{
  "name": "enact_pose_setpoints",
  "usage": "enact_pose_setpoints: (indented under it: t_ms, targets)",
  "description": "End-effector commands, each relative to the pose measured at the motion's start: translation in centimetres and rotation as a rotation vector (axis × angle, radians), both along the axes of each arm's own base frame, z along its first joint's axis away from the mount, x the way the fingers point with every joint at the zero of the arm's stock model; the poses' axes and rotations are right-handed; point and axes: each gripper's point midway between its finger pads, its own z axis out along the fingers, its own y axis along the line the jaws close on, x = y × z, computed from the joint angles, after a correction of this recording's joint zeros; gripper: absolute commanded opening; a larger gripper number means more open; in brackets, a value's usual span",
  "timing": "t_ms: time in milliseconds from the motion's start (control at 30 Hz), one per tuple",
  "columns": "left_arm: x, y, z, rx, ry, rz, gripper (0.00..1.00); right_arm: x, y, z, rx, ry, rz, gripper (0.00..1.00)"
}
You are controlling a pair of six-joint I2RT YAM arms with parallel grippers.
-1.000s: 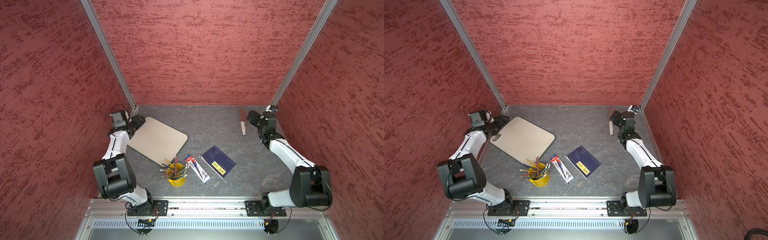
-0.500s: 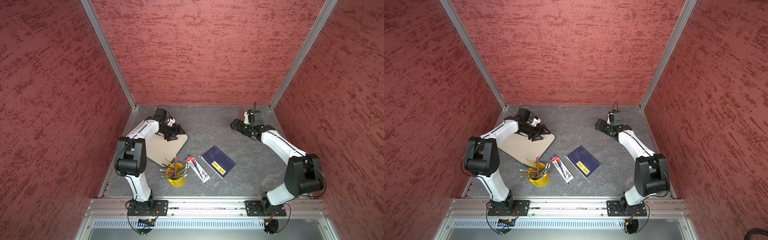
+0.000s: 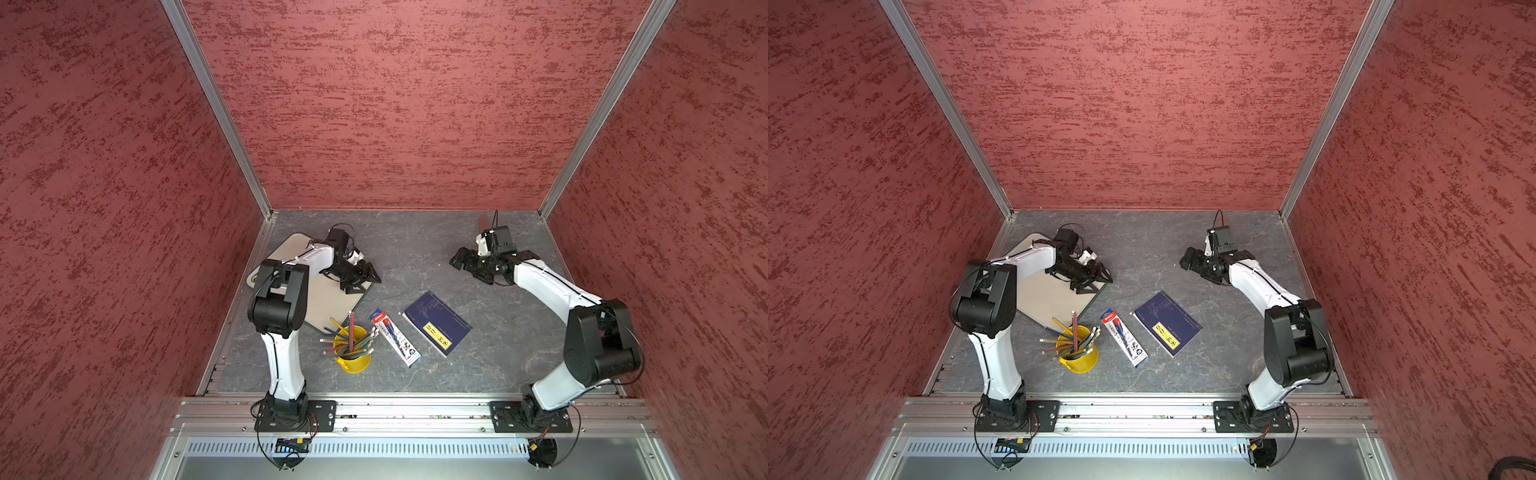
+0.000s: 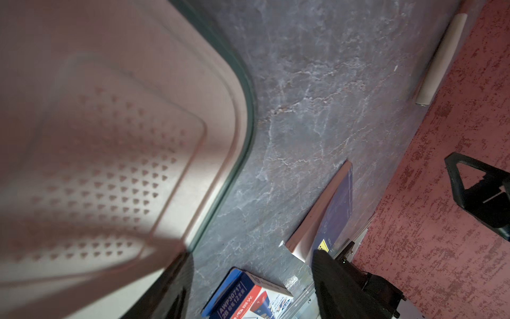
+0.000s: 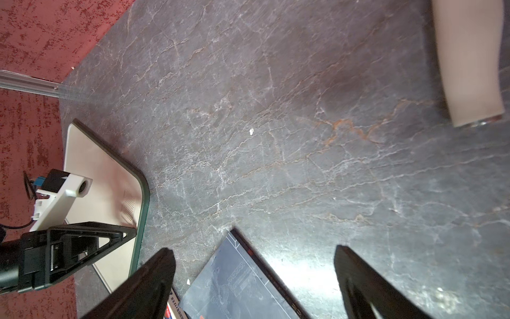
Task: Align the knife with the edge of the cutting board
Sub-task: Move the work surface to the center of the board.
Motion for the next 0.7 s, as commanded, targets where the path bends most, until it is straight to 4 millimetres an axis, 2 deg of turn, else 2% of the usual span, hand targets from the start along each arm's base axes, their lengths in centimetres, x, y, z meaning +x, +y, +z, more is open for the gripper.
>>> enact_pose_setpoints:
  t_ms: [0, 133, 300, 467, 667]
  targets:
    - [1.3, 0.3, -0.1, 0.034, -0.046, 0.004, 0.72, -0.5, 0.4, 0.0, 0.014, 0.024, 0.007, 0.95]
    - [1.1, 0.7, -0.9, 0.073, -0.044, 0.01, 0.72, -0.7, 0.4, -0.2, 0.014, 0.031, 0.008, 0.96]
    - [-0.6, 0.2, -1.8, 0.078, -0.009, -0.024, 0.71, -0.6, 0.5, -0.4, 0.019, 0.042, 0.006, 0.96]
    - [-2.0, -2.4, -2.4, 0.032, 0.016, -0.076, 0.7, -0.6, 1.0, -1.1, 0.049, 0.073, 0.002, 0.96]
    - [0.4, -6.3, -1.8, -0.078, 0.002, -0.075, 0.69, -1.0, 3.0, -0.9, 0.098, 0.084, 0.046, 0.97]
